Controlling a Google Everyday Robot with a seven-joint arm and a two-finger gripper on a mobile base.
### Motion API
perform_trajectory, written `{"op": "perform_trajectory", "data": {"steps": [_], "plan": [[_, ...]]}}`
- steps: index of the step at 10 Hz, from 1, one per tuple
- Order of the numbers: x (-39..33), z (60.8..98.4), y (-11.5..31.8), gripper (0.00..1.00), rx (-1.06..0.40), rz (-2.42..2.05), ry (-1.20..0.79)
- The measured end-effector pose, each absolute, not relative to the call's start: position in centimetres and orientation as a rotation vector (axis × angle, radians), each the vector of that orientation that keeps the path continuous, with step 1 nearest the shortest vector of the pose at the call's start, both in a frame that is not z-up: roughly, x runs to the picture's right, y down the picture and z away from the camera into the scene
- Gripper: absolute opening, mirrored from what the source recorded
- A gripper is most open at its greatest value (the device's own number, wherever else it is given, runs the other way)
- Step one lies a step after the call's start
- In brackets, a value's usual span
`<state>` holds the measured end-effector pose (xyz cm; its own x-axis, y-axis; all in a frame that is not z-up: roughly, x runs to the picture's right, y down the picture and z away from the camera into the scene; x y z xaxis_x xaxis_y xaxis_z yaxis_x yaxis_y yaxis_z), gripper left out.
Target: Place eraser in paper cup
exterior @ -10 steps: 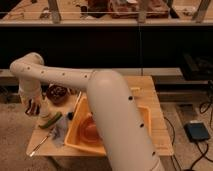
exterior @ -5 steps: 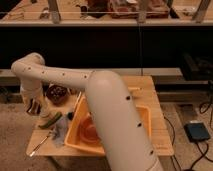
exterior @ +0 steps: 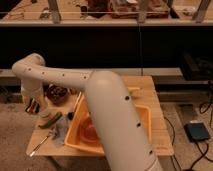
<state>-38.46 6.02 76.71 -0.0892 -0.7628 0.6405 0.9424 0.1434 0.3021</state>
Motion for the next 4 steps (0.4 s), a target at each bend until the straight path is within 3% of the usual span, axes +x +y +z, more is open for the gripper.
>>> {"op": "perform_trajectory", "data": {"steps": [4], "plan": [[-37.4,76.9,5.1,0.8,-0.281,-1.393,-0.849]]}}
